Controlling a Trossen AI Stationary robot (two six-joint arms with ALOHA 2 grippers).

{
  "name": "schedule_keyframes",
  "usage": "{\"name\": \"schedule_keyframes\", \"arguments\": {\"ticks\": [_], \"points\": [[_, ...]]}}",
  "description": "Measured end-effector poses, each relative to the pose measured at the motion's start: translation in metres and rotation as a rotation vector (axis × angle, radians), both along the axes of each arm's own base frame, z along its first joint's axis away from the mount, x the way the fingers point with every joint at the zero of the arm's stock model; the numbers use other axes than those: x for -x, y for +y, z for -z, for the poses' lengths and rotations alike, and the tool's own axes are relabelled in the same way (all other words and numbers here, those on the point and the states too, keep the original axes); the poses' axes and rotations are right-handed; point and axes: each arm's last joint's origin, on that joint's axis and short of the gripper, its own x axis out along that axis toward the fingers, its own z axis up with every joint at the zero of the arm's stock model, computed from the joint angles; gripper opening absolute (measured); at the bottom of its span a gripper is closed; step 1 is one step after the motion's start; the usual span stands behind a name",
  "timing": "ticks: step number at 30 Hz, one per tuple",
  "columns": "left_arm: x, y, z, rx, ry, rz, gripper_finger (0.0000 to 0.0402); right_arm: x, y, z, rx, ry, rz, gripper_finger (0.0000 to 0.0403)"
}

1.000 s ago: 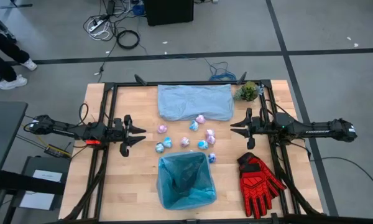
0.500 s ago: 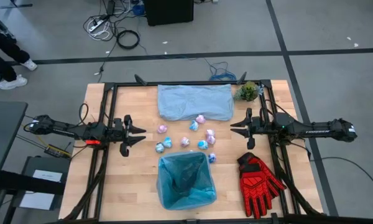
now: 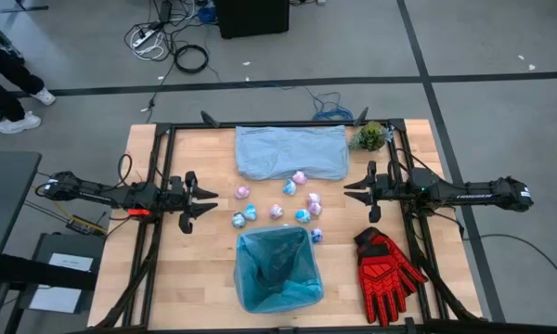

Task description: Place trash/remove bag and relplace

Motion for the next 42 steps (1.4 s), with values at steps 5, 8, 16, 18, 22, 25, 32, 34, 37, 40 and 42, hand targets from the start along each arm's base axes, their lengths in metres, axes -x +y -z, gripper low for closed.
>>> {"name": "schedule_keyframes", "arguments": {"ticks": [5,8,16,18,22,25,32,34,37,40,42], "points": [[0.000,0.000,0.000,0.001,-0.002,0.000,0.0152,0.000,0.000,0.000,0.000,0.001,0.000,0.0073],[0.000,0.000,-0.002,0.003,-0.017,-0.001,0.0152,0.000,0.000,0.000,0.000,0.000,0.000,0.0073],[0.001,0.000,-0.011,0.022,-0.115,-0.002,0.0152,0.000,-0.002,0.000,0.196,0.024,0.062,0.0073],[0.001,0.000,-0.015,0.029,-0.150,-0.004,0.0152,0.000,-0.002,0.000,0.204,0.025,0.060,0.0073],[0.003,0.003,-0.022,0.086,-0.229,-0.067,0.0152,0.000,-0.002,0.000,0.204,0.025,0.059,0.0073],[0.005,0.005,-0.026,0.179,-0.286,-0.122,0.0152,0.000,-0.002,-0.001,0.230,0.020,0.072,0.0073],[0.007,0.008,-0.029,0.258,-0.330,-0.199,0.0152,0.003,-0.004,-0.014,0.154,-0.122,0.115,0.0073],[0.006,0.008,-0.029,0.257,-0.330,-0.199,0.0152,0.003,-0.003,-0.017,0.086,-0.167,0.091,0.0073],[0.006,0.008,-0.029,0.257,-0.329,-0.199,0.0152,0.004,-0.003,-0.021,-0.054,-0.229,0.078,0.0073],[0.006,0.008,-0.029,0.257,-0.328,-0.205,0.0152,0.004,-0.006,-0.025,-0.250,-0.276,0.126,0.0073],[0.007,0.008,-0.030,0.259,-0.336,-0.206,0.0152,0.006,-0.008,-0.031,-0.379,-0.330,0.157,0.0073]]}}
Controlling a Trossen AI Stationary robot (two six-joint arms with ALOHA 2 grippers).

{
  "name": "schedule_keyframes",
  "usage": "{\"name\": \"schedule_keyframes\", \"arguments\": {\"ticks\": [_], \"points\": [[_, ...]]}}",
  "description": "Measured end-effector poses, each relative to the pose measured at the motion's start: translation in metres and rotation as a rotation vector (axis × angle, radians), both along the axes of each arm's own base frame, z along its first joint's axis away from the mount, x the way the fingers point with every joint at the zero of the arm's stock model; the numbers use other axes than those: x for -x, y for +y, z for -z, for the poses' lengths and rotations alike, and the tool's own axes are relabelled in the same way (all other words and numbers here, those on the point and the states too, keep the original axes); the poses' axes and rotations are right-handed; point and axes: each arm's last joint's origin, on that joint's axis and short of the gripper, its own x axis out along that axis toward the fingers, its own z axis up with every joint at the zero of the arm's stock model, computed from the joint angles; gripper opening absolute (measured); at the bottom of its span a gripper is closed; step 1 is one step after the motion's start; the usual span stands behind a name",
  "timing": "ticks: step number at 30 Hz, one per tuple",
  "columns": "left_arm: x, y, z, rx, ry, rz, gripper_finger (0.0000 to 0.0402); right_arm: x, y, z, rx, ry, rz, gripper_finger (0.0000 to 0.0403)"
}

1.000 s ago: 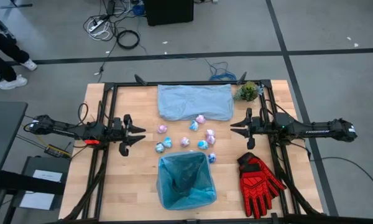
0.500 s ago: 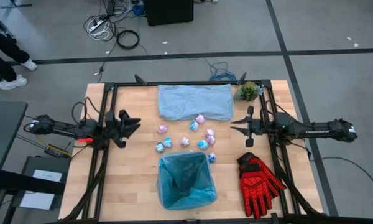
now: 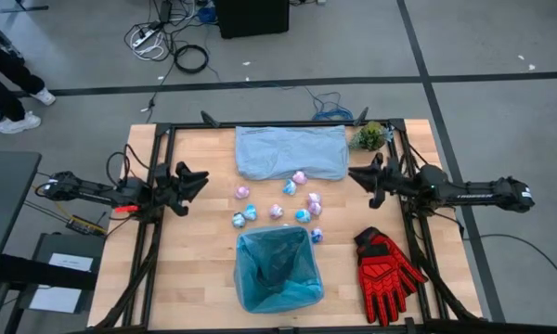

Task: Place trash/remove bag and relplace
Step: Put the pink crumbled trash bag into the trash bin

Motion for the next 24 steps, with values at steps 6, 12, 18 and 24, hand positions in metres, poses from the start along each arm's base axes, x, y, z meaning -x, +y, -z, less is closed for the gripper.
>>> {"name": "schedule_keyframes", "arguments": {"ticks": [6,12,18,24], "points": [[0.003,0.003,-0.006,0.064,-0.072,-0.087,0.0152,0.000,-0.004,-0.002,-0.154,-0.057,0.005,0.0073],[0.008,0.010,-0.008,0.230,-0.110,-0.333,0.0152,-0.010,-0.007,-0.007,-0.269,-0.057,-0.035,0.0073],[0.011,0.012,-0.020,0.212,-0.110,-0.380,0.0152,-0.038,-0.018,-0.051,-0.294,0.022,0.081,0.0073],[0.011,0.011,-0.037,0.178,-0.081,-0.328,0.0152,-0.094,-0.047,-0.097,-0.290,0.309,0.121,0.0073]]}}
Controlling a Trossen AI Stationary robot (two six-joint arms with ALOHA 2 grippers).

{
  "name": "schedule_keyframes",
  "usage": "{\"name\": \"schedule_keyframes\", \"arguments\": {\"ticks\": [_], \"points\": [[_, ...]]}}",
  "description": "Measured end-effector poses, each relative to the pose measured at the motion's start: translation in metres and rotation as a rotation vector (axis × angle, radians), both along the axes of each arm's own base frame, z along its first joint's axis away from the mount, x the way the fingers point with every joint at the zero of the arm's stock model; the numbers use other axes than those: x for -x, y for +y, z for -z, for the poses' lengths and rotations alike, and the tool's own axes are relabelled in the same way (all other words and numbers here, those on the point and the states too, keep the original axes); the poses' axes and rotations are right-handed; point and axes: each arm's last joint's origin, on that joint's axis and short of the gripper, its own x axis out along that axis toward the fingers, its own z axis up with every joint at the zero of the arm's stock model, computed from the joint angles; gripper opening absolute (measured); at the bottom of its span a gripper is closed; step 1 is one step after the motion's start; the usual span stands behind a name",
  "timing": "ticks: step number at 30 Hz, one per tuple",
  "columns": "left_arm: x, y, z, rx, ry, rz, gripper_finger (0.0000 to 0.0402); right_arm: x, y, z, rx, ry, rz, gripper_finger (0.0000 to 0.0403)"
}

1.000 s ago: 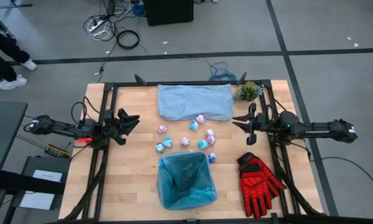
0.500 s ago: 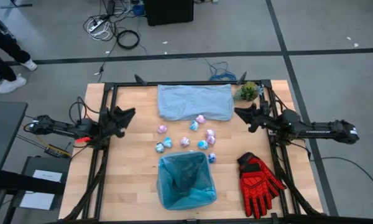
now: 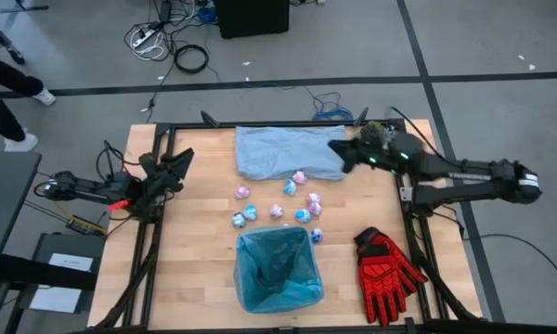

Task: Place trash/remove bag and relplace
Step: Put the pink crumbled trash bag into the trash bin

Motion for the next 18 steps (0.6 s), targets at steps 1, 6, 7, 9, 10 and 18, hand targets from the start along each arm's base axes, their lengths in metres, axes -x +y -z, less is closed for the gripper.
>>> {"name": "schedule_keyframes", "arguments": {"ticks": [1,6,7,9,10,18], "points": [[0.000,0.000,-0.002,-0.009,0.026,0.010,0.0152,-0.012,-0.007,-0.004,-0.022,0.049,-0.011,0.0073],[-0.002,-0.001,-0.006,-0.038,0.210,0.051,0.0152,-0.063,-0.044,-0.013,-0.127,0.241,-0.099,0.0073],[-0.002,-0.001,-0.005,-0.038,0.245,0.053,0.0152,-0.072,-0.051,-0.010,-0.137,0.308,-0.113,0.0073],[-0.001,-0.001,-0.003,-0.031,0.300,0.058,0.0152,-0.085,-0.061,0.002,-0.148,0.467,-0.134,0.0073],[-0.001,-0.001,-0.002,-0.029,0.318,0.059,0.0152,-0.091,-0.064,0.009,-0.143,0.545,-0.152,0.0073],[-0.004,-0.004,0.014,-0.107,0.522,0.169,0.0152,-0.121,-0.061,0.059,0.105,0.891,-0.447,0.0064]]}}
